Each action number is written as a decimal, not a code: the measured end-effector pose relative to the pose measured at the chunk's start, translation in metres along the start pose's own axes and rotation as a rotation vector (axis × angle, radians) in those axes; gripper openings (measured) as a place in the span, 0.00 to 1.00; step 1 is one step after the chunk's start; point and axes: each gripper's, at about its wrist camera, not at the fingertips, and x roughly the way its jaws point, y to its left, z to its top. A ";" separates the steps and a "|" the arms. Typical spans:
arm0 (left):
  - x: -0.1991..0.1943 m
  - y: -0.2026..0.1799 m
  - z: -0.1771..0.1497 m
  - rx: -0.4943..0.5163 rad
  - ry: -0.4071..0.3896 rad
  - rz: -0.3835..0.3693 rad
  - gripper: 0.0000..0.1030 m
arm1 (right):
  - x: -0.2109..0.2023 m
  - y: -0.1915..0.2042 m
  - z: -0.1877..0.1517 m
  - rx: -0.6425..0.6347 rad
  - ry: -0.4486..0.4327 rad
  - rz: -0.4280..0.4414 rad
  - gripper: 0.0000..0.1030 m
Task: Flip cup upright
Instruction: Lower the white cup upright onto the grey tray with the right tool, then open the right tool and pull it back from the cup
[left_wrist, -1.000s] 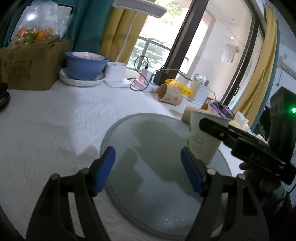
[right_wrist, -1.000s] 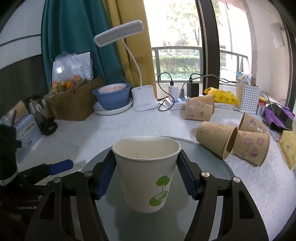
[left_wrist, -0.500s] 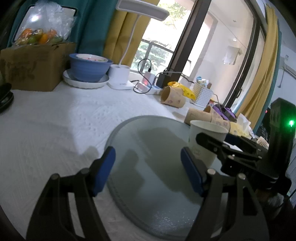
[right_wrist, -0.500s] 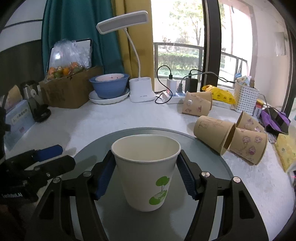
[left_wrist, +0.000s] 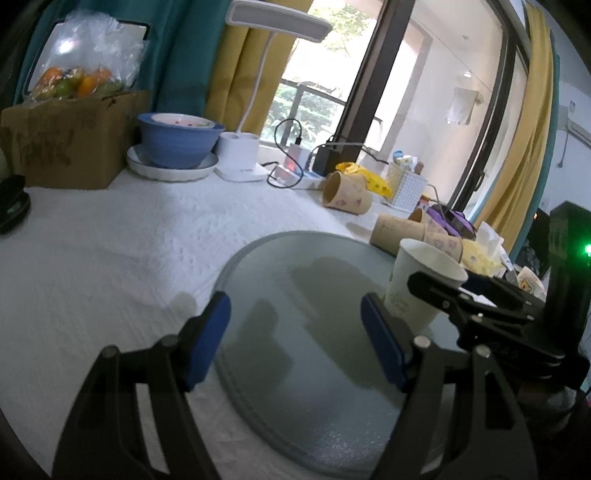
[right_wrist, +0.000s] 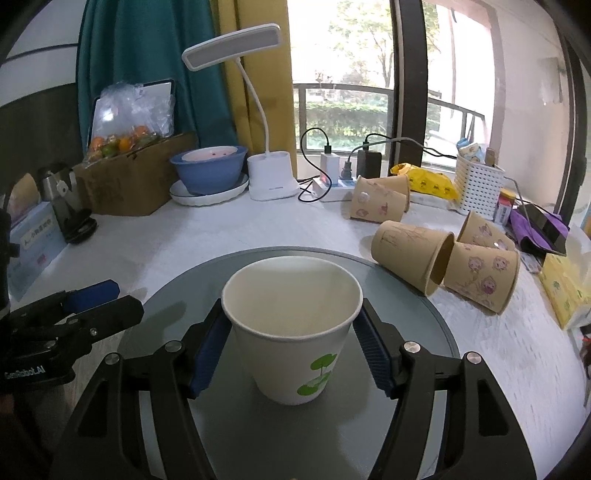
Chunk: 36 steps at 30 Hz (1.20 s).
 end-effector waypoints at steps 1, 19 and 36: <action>0.000 -0.001 0.000 0.008 -0.001 0.002 0.72 | -0.001 -0.001 0.000 0.003 -0.002 -0.002 0.68; -0.023 -0.023 0.013 0.062 -0.046 0.003 0.72 | -0.032 -0.007 0.002 0.042 -0.061 0.006 0.78; -0.063 -0.051 0.033 0.142 -0.155 -0.016 0.72 | -0.093 -0.011 0.024 0.054 -0.177 -0.022 0.79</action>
